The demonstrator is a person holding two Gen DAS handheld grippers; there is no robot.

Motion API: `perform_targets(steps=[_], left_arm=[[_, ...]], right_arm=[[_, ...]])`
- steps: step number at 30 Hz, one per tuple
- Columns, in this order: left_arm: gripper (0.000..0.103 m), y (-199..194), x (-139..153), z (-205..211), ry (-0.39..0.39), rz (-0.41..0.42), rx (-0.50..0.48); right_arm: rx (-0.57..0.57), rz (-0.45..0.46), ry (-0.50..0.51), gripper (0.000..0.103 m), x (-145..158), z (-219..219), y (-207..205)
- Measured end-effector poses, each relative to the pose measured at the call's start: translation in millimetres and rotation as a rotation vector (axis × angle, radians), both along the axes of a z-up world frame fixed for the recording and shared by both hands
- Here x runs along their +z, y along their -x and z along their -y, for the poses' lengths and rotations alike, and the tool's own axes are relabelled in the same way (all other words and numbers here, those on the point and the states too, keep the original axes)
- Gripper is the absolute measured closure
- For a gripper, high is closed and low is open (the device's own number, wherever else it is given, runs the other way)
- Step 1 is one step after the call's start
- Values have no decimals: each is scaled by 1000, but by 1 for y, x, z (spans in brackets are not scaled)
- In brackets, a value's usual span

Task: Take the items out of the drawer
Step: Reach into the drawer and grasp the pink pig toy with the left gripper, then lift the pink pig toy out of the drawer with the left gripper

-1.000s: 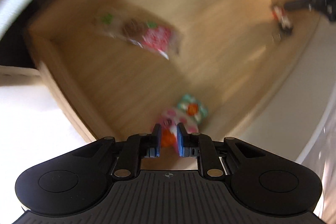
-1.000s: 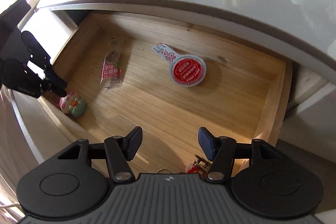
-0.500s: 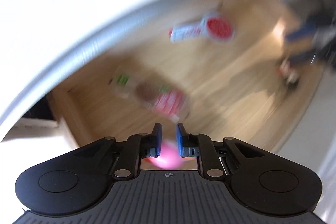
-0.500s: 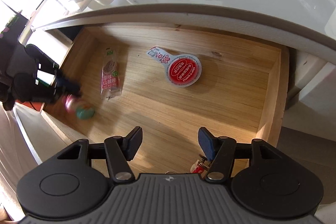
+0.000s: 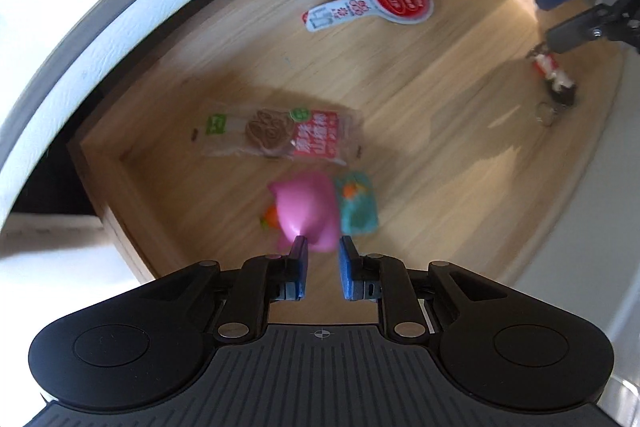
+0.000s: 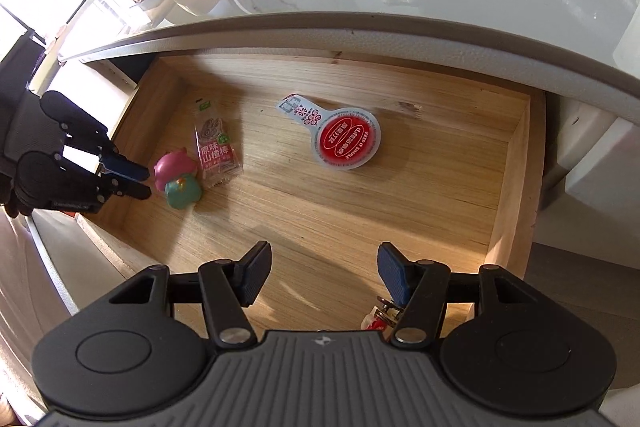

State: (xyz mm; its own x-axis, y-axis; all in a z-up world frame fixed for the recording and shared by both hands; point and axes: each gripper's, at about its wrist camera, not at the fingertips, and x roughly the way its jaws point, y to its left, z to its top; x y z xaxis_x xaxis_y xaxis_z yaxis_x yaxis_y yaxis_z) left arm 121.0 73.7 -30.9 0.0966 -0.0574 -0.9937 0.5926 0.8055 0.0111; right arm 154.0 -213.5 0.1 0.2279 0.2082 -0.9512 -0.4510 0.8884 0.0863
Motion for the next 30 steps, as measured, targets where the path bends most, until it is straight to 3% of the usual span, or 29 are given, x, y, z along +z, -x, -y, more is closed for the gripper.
perform_targets(steps=[3,7,12,20,23,27,30], left_arm=[[75,-7,-3,0,14,22,38],[74,-18,-3,2,53,38,91],[71,-28,-2,9,108,118,148],[68,-20,-3,31,40,171,66],[48,-15,-2,27,89,151,61],[46,-14,-2,33,144,181,45],[47,-18,-6,39,179,144,38]], right_arm=[[-8,2,1,44,1,1,0],[-19,-4,1,44,2,1,-1],[-38,1,13,44,3,0,0],[-54,11,15,44,5,1,2],[-59,8,8,44,5,1,2],[-63,7,8,44,5,1,2],[-69,10,13,44,6,0,2]])
